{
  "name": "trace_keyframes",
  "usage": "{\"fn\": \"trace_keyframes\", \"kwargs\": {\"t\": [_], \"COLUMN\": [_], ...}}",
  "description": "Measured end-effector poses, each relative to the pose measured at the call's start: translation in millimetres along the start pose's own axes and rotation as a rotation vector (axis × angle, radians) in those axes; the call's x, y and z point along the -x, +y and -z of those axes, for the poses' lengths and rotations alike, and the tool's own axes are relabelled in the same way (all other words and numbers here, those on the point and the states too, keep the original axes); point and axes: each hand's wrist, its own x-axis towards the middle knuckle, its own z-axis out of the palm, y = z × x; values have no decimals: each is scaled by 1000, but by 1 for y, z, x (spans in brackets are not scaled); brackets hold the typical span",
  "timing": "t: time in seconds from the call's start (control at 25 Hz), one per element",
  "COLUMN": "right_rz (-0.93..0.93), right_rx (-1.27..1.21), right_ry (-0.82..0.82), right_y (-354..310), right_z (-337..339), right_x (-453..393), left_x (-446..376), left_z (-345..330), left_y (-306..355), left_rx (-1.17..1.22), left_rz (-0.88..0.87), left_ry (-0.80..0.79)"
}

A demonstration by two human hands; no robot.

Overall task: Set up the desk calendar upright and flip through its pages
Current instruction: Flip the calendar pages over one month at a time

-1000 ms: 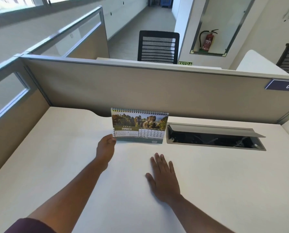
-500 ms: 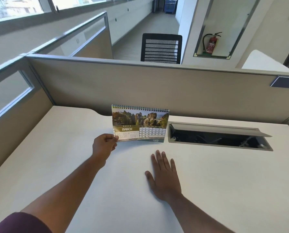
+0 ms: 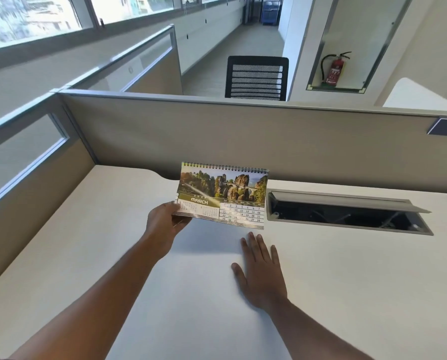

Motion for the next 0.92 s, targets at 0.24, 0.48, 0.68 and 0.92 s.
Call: {"fn": "trace_keyframes", "kwargs": {"t": [0.24, 0.48, 0.68, 0.92], "right_rz": [-6, -2, -6, -10], "right_rx": [2, -25, -9, -5], "right_ry": [-8, 17, 26, 50], "right_y": [-3, -4, -2, -2], "right_z": [3, 4, 0, -3], "right_x": [2, 1, 0, -2], "left_x": [21, -22, -53, -42], "left_z": [-36, -71, -64, -47], "left_y": [34, 48, 37, 9], "left_rx": [293, -969, -1417, -920], "left_rz": [-224, -810, -797, -849], "left_ry": [-369, -179, -205, 160]}}
